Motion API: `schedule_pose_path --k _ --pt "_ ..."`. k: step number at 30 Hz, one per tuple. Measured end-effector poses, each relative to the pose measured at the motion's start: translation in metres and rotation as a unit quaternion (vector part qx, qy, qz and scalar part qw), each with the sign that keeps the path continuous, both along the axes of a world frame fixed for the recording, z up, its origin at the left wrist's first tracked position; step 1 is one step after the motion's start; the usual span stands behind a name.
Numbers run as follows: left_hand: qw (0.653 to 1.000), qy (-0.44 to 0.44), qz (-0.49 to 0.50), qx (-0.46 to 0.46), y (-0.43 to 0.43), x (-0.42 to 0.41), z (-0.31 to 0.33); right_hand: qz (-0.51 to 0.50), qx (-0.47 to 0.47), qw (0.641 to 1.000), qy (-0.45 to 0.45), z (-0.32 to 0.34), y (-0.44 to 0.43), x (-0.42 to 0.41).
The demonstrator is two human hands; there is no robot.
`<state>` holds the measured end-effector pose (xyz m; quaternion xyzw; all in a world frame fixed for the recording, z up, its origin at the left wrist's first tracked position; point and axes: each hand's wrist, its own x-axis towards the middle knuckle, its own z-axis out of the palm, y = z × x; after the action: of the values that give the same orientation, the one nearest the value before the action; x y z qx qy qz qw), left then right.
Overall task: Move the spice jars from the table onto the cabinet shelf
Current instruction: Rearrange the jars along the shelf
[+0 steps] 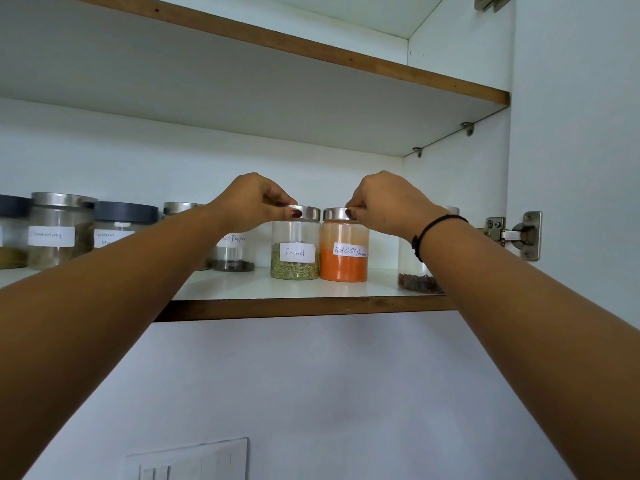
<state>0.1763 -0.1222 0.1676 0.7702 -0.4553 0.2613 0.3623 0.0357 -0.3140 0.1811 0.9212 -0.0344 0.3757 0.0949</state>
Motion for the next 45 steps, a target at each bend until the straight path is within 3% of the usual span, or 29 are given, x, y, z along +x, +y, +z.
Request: schedule_pose_path --k 45 --pt "0.998 -0.014 0.053 0.038 -0.008 0.030 0.010 -0.014 -0.023 1.000 -0.011 -0.001 -0.014 0.061"
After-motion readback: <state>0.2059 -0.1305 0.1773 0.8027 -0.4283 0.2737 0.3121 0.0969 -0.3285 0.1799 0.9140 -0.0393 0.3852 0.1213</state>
